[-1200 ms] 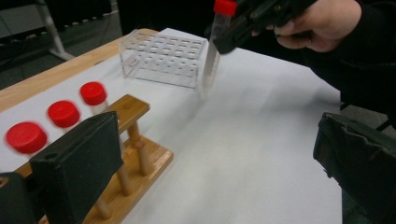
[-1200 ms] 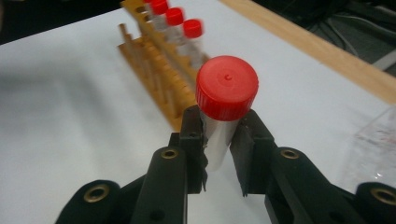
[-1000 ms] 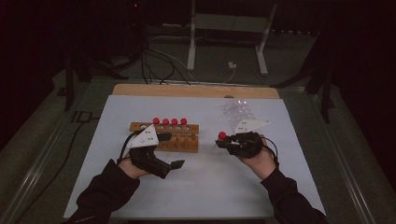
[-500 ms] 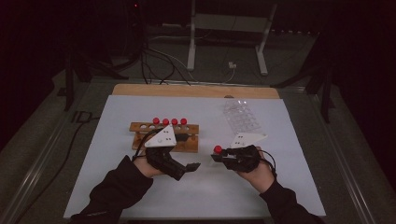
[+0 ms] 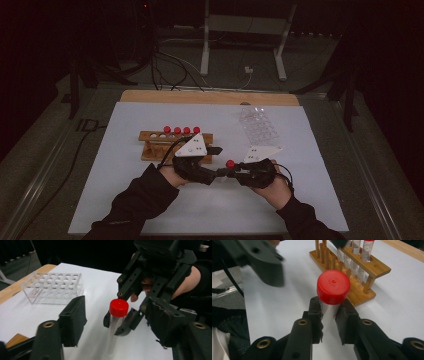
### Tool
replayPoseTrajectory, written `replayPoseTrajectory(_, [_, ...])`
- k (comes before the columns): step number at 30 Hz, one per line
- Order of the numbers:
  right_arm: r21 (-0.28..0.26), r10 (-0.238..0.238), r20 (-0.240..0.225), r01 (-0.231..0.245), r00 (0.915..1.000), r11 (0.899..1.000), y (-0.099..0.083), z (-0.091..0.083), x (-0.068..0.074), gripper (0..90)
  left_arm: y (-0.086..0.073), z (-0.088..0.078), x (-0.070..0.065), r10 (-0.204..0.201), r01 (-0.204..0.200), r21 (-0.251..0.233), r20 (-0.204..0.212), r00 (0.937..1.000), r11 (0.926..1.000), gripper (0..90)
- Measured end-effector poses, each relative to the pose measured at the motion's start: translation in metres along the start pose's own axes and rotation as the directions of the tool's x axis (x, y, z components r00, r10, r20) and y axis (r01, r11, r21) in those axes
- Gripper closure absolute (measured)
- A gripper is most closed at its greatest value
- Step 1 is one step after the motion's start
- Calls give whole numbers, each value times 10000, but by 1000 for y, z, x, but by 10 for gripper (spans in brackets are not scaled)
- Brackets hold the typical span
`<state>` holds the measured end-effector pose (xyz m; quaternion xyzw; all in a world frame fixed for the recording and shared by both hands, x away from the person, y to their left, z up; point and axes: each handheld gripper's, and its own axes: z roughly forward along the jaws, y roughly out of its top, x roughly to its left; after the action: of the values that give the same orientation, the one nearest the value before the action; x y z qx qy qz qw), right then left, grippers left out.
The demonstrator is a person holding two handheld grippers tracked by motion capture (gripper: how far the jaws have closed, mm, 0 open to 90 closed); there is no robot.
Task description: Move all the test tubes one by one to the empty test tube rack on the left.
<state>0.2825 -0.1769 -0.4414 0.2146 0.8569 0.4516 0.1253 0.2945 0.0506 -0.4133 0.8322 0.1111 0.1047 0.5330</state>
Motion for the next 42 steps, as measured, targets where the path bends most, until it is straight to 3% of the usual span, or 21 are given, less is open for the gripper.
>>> replayPoseTrajectory(7, [15,39,8,-39,10000,10000,-1,-1,0,753,3,12,-3,181,-181,-16,25,9998,9998,516])
replayPoseTrajectory(21, [-20,0,123,1,9999,10000,-1,-4,-1,753,2,22,-6,489,-491,402,58,9988,9980,703])
replayPoseTrajectory(35, [-84,120,58,-120,9999,9999,-1,-4,-2,741,3,22,-5,570,-572,419,64,9984,9975,721])
replayPoseTrajectory(42, [-357,220,431,-205,9988,9992,-2,-8,-5,561,8,13,-1,488,-485,271,-103,9988,9985,721])
